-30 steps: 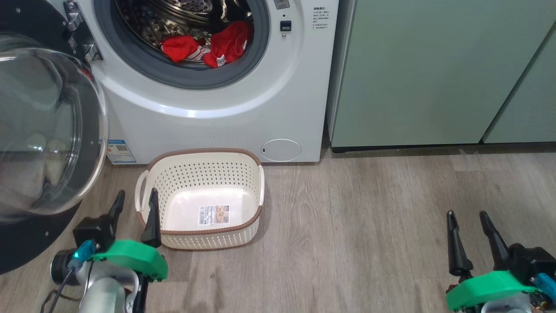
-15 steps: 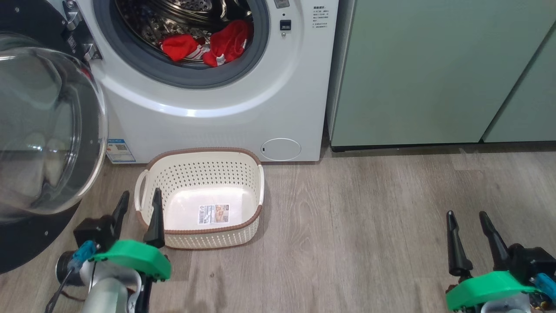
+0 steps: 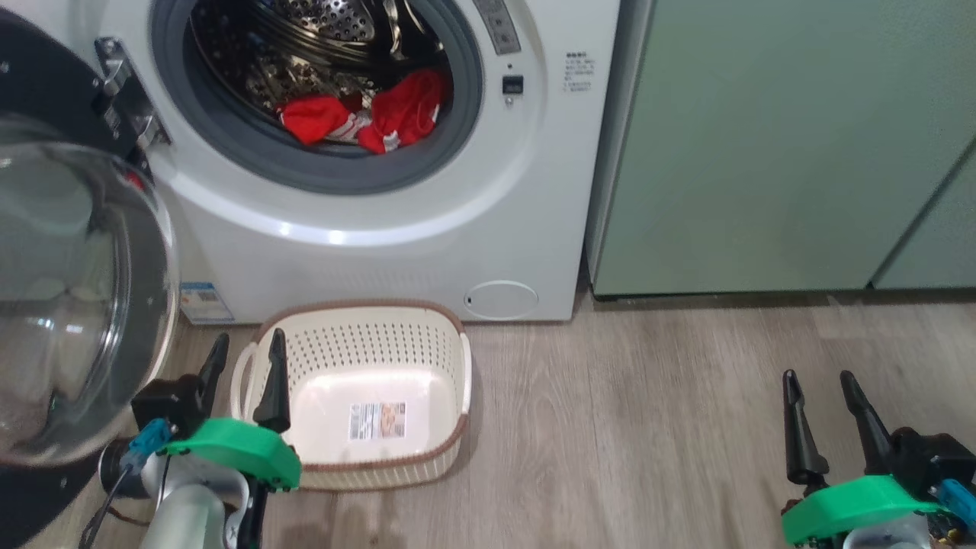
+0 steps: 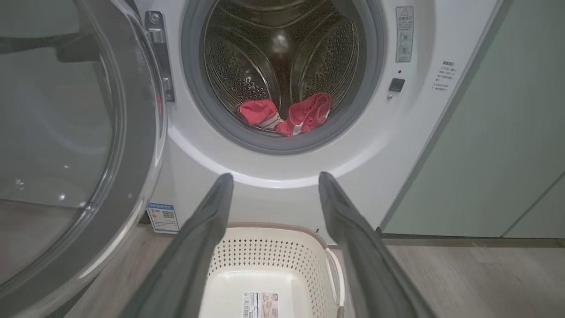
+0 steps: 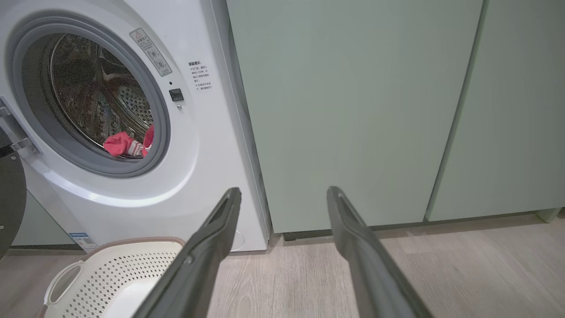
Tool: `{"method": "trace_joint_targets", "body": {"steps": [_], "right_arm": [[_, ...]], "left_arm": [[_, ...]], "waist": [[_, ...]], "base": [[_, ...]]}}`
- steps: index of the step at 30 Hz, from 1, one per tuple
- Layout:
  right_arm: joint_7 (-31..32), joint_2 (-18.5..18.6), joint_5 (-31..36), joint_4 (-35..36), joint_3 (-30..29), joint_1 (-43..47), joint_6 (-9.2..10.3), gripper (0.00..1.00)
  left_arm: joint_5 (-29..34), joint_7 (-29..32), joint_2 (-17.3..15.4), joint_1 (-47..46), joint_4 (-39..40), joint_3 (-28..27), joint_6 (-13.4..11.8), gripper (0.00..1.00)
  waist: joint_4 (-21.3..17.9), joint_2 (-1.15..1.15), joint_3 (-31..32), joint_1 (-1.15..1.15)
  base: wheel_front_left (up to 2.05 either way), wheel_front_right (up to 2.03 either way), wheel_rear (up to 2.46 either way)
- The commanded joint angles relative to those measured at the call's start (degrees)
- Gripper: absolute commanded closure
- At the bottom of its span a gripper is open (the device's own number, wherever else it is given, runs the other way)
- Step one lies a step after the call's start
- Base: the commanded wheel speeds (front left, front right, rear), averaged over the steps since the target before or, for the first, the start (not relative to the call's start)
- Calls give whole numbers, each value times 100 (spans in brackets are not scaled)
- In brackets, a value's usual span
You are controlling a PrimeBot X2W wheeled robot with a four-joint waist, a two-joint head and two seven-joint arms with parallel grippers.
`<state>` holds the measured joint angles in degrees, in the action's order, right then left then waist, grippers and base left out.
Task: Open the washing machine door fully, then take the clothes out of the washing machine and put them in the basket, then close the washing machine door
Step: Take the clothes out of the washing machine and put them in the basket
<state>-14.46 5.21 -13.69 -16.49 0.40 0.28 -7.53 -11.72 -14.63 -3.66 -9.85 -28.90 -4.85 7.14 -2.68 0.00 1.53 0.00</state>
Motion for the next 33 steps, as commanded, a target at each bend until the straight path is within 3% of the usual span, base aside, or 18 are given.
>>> {"method": "trace_joint_targets", "body": {"steps": [1,11,20,29,33], "right_arm": [[-54,11,-45,190,125,-160,4,0],[-54,6,-48,185,143,-209,4,0],[-54,-21,-32,169,174,-231,4,0],[-54,-12,-52,135,308,-311,4,0],[-54,-26,-61,142,349,-373,4,0]], "left_arm": [[-24,-37,-141,-352,136,-170,35,0],[147,-37,-96,-407,156,-215,35,0],[298,-37,-17,-380,12,-153,34,0],[717,-13,-71,-895,-983,134,-143,0],[874,441,-146,-1469,-1562,336,-167,0]], "waist": [[7,0,-11,0],[19,0,-60,0],[17,0,-85,0],[-173,0,-279,0],[-332,0,-547,0]], "base": [[213,-213,0],[177,-165,-12],[43,-43,0],[0,0,0],[0,0,0]]}}
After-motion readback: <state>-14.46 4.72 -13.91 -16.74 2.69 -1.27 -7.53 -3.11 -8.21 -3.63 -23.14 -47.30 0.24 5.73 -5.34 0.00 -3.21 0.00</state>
